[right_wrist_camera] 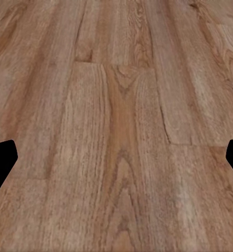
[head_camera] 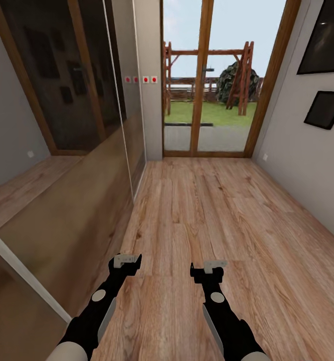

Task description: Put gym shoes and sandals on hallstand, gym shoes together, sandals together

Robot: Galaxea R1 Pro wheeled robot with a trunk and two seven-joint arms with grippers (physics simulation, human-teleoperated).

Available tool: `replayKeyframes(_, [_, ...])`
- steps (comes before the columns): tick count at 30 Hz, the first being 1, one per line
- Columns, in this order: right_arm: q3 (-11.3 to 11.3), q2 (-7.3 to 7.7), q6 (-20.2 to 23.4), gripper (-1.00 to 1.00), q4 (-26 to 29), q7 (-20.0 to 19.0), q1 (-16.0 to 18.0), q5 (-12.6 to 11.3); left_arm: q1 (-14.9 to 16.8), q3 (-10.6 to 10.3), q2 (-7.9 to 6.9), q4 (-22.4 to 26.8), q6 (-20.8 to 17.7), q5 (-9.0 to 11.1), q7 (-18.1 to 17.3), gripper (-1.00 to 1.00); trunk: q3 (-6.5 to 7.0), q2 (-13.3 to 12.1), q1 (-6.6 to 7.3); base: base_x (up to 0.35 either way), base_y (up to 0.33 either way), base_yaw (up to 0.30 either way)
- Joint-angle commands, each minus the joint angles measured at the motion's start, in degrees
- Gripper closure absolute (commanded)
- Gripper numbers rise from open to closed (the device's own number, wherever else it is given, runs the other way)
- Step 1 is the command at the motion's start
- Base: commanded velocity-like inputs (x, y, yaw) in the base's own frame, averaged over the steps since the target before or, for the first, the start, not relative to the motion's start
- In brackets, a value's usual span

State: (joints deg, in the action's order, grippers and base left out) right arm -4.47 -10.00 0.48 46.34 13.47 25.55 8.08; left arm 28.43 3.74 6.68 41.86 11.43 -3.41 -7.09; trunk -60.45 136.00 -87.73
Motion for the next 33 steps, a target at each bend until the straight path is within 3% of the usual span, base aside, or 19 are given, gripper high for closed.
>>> replayKeyframes(1, [-0.09, 0.00, 0.05, -1.00, -0.03, 0.34, 0.03, 0.45, 0.04, 0.39, 0.08, -0.02, 0.17, -0.36, -0.47, -1.00, -0.05, 0.02, 0.01, 0.006, 0.004, 0.000])
replayKeyframes(25, [-0.08, 0.00, 0.05, -1.00, -0.07, 0.33, 0.03, 0.42, 0.04, 0.39, 0.08, -0.02, 0.17, -0.35, -0.47, -1.00, -0.05, 0.02, 0.01, 0.044, 0.010, 0.000])
replayKeyframes(33, [-0.10, 0.00, 0.05, -1.00, -0.11, 0.34, 0.03, 0.44, 0.02, 0.39, 0.08, -0.02, 0.17, -0.35, -0.47, -1.00, -0.05, 0.02, 0.01, 0.166, 0.000, 0.000])
